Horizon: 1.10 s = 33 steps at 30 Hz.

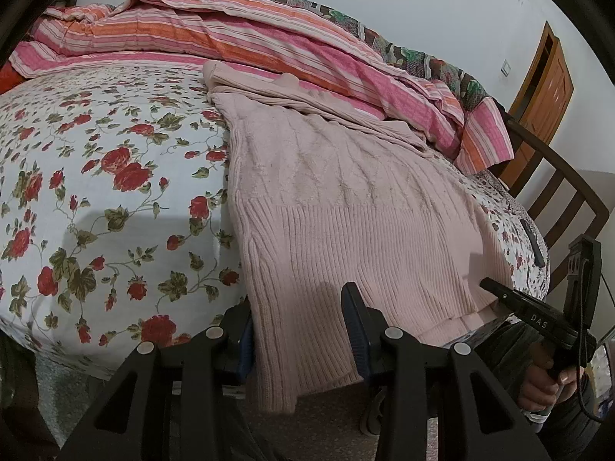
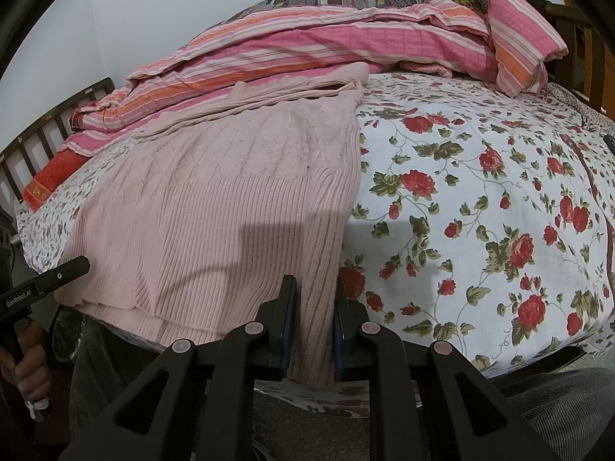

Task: Fold small clothes

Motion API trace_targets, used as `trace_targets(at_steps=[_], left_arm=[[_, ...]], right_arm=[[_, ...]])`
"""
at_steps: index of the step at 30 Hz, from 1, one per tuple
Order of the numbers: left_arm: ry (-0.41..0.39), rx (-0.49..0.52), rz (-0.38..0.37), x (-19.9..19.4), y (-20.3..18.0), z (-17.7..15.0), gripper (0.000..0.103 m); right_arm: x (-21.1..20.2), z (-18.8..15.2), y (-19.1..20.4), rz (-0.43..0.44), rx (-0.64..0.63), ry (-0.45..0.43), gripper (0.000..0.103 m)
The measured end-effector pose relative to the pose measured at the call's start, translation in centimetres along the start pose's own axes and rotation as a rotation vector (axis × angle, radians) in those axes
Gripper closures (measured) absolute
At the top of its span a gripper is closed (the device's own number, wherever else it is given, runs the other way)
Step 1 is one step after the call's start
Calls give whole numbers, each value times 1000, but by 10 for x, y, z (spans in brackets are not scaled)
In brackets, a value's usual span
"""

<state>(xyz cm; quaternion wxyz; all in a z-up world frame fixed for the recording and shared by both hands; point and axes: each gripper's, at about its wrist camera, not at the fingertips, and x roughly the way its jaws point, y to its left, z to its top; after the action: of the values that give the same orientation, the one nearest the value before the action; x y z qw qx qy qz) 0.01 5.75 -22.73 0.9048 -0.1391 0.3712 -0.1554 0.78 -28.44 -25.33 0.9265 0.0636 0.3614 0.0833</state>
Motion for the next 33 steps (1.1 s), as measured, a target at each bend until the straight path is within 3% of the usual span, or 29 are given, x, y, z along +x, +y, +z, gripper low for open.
trace_targets(at_steps=[23,31,33], left_arm=[[7,-21,-28,-5,4,-3,66],[6,-84,-85,-11,13,-4,93],[4,-119,-111,-13,19,-3,95]], right_arm=[[-2,0,2,-3,-9,-1,85],[-3,-1,3,25,-12,8,85],[-4,-2,2,39,-7,12,88]])
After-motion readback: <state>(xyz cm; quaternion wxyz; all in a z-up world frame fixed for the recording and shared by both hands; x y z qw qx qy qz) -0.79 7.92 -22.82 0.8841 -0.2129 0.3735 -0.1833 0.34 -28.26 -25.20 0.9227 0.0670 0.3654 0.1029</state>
